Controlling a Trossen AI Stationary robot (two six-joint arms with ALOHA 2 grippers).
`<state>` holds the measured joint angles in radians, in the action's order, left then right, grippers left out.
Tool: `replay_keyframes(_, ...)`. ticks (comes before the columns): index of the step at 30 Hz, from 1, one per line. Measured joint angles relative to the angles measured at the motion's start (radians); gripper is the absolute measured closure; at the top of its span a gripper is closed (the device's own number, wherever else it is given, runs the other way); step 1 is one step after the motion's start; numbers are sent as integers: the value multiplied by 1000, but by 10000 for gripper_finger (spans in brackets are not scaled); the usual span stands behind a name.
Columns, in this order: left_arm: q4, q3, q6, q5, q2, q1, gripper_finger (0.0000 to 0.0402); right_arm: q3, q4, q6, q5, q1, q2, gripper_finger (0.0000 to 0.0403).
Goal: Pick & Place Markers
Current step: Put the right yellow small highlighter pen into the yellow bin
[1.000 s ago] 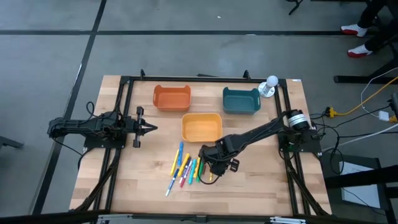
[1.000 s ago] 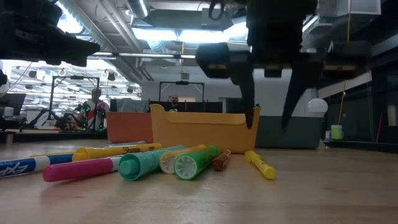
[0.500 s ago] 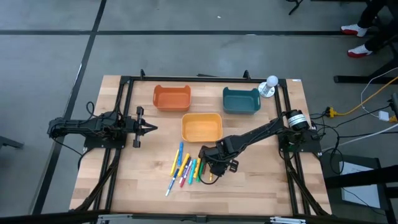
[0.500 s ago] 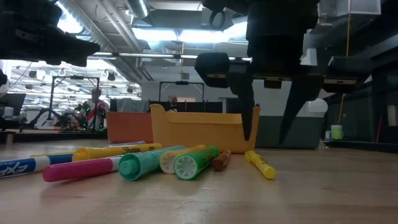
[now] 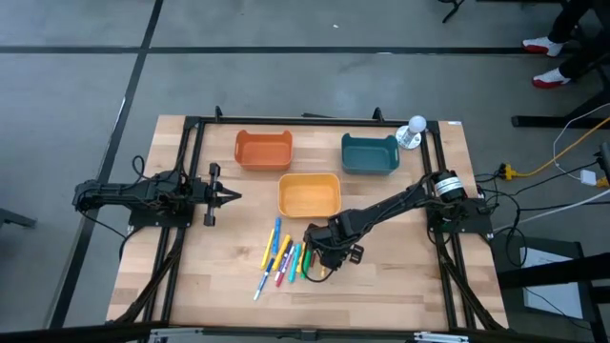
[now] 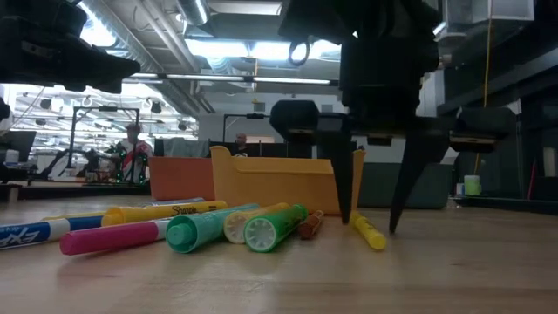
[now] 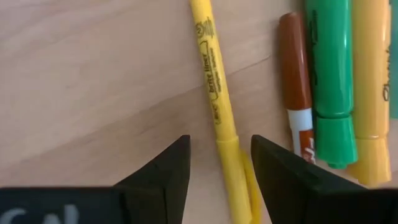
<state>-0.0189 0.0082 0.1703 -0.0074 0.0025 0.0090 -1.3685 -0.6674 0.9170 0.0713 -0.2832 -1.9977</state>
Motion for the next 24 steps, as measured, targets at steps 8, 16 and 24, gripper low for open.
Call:
replay_keyframes(8,0,0,0,0,0,0,392,0,2,0,3,0,-8,235)
replay_keyframes(16,0,0,0,0,0,0,391,0,-5,0,4,0,-9,289)
replay_keyframes(24,0,0,0,0,0,0,390,-2,-10,1,-1,0,-9,373)
